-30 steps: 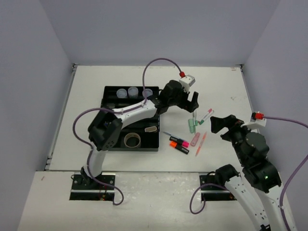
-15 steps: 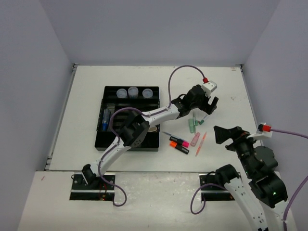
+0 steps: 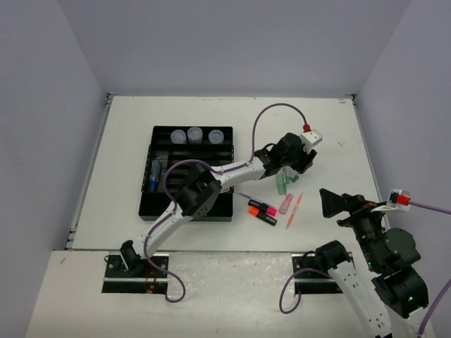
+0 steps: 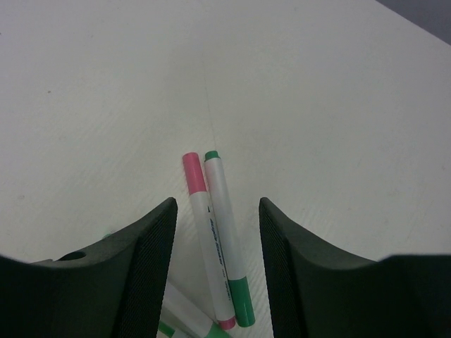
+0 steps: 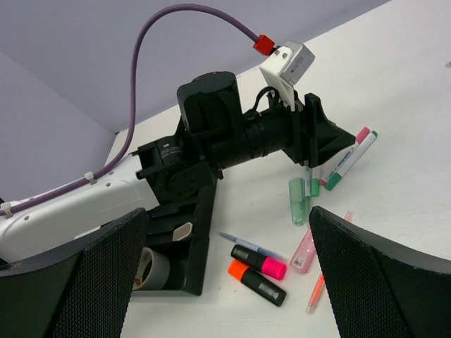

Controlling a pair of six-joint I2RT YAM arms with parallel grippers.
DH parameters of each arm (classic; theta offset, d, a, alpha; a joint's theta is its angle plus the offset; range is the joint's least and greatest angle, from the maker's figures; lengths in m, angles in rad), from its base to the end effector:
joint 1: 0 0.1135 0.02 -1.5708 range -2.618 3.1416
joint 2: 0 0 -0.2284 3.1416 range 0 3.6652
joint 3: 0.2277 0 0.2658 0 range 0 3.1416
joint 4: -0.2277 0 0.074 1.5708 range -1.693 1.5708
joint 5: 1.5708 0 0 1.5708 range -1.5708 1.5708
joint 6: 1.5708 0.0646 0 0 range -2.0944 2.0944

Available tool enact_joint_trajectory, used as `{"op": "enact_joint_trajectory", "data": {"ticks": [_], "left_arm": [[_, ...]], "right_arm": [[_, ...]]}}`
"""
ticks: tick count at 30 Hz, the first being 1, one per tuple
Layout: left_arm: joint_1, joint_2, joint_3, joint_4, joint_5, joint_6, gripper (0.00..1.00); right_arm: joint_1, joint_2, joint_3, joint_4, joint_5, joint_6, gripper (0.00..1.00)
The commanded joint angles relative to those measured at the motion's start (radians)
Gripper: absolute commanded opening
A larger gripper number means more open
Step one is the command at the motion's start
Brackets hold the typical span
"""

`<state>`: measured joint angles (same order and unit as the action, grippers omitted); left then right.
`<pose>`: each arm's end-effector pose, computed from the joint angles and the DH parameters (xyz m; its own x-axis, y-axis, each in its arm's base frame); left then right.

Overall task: Sort the stationery into containers
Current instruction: Pick up the pen from the center of the board.

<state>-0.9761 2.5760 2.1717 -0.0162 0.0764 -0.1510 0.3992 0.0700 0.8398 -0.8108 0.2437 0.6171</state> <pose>0.3325 -0.5005 0.1327 -0.3562 0.2589 -0.8978 0.8207 0.5461 -0.1681 0.0732 0.0140 0.3472 -0.1205 0.5587 -0.8206 -0.1046 0.8149 0.5701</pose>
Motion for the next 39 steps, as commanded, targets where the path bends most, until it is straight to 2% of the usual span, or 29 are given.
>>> {"op": "enact_joint_trajectory", "data": {"ticks": [1,4,6,10,17,39], "left_arm": [[-0.01,0.027,0.044,-0.035,0.021,0.042,0.51],[-0.01,0.016,0.035,-0.037,0.033,0.042,0.48],[-0.012,0.009,0.009,-0.031,0.049,0.04,0.41],[-0.012,0.017,0.004,-0.039,0.079,0.036,0.35],[-0.012,0.03,0.007,-0.041,0.116,0.021,0.35],[-0.011,0.094,0.057,-0.07,0.099,0.022,0.35]], "right_arm": [[0.003,0.008,0.01,-0.008,0.002,-0.019,0.99],[0.001,0.013,0.005,-0.007,0.008,-0.019,0.99],[0.001,0.018,0.004,-0.005,0.009,-0.021,0.99],[0.002,0.025,0.004,-0.005,0.009,-0.023,0.99],[0.002,0.022,-0.001,-0.002,0.011,-0.025,0.99],[0.003,0.009,-0.005,0.005,-0.011,-0.036,0.99]]}}
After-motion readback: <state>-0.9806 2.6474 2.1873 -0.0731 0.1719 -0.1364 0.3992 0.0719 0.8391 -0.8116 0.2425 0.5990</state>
